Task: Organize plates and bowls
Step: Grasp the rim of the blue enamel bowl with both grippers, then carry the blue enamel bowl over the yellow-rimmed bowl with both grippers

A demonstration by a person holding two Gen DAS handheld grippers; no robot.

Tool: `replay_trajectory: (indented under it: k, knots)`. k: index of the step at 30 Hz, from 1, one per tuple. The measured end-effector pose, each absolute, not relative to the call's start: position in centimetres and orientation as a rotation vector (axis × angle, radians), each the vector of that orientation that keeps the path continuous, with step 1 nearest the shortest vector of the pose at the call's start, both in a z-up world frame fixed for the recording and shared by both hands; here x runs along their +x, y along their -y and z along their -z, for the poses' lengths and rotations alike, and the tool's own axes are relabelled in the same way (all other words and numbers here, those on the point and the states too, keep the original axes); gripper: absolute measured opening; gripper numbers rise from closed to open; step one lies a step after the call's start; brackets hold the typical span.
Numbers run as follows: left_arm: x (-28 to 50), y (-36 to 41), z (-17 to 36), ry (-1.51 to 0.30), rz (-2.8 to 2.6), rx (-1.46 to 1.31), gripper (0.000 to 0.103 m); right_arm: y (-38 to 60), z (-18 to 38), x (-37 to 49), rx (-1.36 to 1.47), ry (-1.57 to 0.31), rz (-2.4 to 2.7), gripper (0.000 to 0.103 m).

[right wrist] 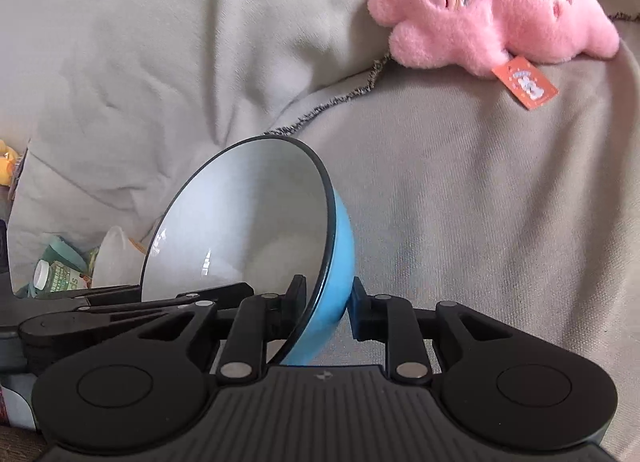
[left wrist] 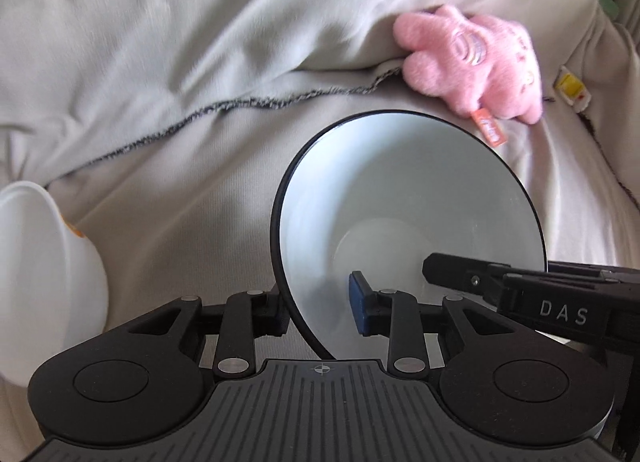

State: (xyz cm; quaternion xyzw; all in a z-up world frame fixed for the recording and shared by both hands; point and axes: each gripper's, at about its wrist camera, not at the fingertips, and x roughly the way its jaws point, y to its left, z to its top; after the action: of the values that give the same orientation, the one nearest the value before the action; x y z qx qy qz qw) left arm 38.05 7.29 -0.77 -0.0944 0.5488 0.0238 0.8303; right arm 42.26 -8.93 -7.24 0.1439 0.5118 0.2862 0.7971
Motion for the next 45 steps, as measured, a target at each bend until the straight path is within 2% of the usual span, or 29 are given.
replay_trajectory:
  k: [7, 12, 22, 28, 33, 40, 45]
  knots:
    - [32.0, -4.1, -4.8, -1.135, 0.031, -0.196, 0.032, 13.3, 1.1, 36.6, 0.306, -1.009, -0.655, 0.022]
    - [27.4, -1.2, -5.4, -1.161, 0.078, -0.186, 0.032, 16.2, -0.3, 31.1, 0.245, -0.983, -0.65, 0.022]
    - [24.7, 1.6, 0.0, -1.317, 0.09, -0.162, 0.033, 18.4, 5.6, 27.2, 0.23, -1.116, -0.621, 0.022]
    - [25.0, 1.6, 0.7, -1.302, 0.059, -0.102, 0.029, 18.5, 8.1, 27.9, 0.261, -1.154, -0.619, 0.023]
    - [25.0, 1.8, 0.4, -1.282, 0.048, -0.08, 0.029, 17.3, 7.6, 27.6, 0.185, -1.095, -0.589, 0.024]
    - [24.4, 1.7, -0.3, -1.275, 0.025, -0.058, 0.027, 16.4, 7.6, 27.4, 0.159, -1.14, -0.621, 0.026]
    - [23.9, 1.2, -0.8, -1.252, 0.033, -0.071, 0.022, 16.6, 6.6, 27.2, 0.121, -1.092, -0.59, 0.037]
